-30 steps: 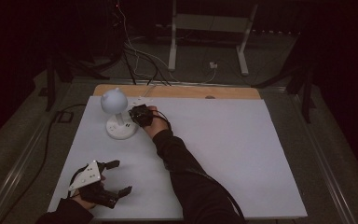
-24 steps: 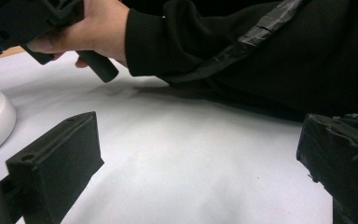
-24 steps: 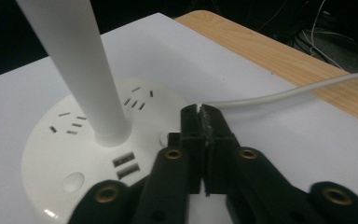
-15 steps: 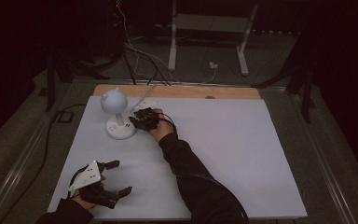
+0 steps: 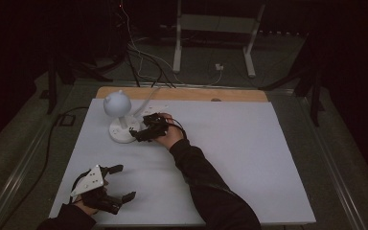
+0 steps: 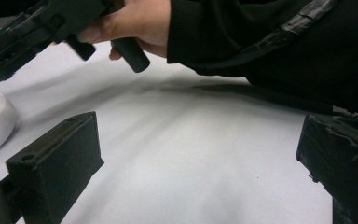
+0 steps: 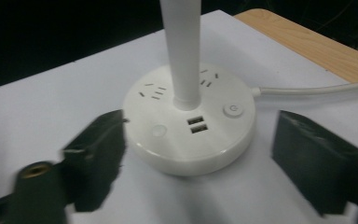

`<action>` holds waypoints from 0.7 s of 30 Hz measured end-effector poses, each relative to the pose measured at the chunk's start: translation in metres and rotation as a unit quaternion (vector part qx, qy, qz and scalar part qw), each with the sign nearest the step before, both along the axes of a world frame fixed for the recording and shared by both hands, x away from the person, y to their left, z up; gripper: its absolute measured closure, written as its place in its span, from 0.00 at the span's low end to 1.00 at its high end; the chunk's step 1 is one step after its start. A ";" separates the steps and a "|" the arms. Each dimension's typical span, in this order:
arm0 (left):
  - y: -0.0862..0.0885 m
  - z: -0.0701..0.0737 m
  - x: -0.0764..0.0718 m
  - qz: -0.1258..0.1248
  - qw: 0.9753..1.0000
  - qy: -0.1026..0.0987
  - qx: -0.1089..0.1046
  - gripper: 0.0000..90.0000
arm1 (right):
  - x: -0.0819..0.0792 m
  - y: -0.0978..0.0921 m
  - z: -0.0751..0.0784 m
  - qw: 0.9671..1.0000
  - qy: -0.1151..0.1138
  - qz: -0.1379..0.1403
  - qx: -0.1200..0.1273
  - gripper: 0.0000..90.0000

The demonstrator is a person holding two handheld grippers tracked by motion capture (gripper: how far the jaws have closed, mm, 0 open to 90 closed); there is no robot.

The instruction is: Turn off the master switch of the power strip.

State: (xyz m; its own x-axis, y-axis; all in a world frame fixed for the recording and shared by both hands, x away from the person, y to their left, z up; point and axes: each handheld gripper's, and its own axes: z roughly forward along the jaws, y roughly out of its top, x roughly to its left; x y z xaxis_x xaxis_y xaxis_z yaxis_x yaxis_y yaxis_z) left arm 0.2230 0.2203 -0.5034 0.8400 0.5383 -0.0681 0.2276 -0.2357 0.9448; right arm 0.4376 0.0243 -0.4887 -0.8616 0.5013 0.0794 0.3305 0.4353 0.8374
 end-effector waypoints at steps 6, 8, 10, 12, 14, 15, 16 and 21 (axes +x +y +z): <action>0.000 0.000 0.000 -0.001 1.000 0.000 0.001 0.00 | -0.004 -0.010 0.007 0.998 0.038 0.047 -0.003 0.00; 0.000 0.000 0.000 -0.001 1.000 0.000 0.001 0.00 | -0.007 -0.014 0.011 0.998 0.035 0.048 -0.003 0.00; 0.000 0.000 0.000 -0.001 1.000 0.000 0.001 0.00 | -0.009 -0.018 0.015 0.998 0.029 0.049 -0.004 0.00; 0.000 0.000 0.000 0.000 1.000 0.000 -0.001 0.00 | -0.012 -0.023 0.020 0.999 0.014 0.048 -0.007 0.00; 0.000 0.000 0.000 0.000 1.000 0.001 -0.001 0.00 | -0.012 -0.026 0.022 0.999 0.017 0.050 -0.006 0.00; 0.000 0.000 0.000 0.000 1.000 0.001 -0.001 0.00 | -0.014 -0.033 0.027 0.999 0.009 0.048 -0.009 0.00; 0.000 0.000 0.000 0.000 1.000 0.000 -0.001 0.00 | -0.015 -0.036 0.029 0.999 0.009 0.046 -0.008 0.00; 0.000 0.000 0.000 0.001 1.000 0.001 -0.001 0.00 | -0.020 -0.057 0.038 0.999 0.006 0.041 -0.008 0.00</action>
State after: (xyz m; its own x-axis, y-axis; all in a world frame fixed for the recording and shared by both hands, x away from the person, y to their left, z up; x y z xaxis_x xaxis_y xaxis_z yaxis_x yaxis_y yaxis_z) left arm 0.2232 0.2205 -0.5035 0.8392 0.5391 -0.0714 0.2305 -0.2338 0.9446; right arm 0.4173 -0.0331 -0.4507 -0.8986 0.4310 0.0827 0.3033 0.4737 0.8268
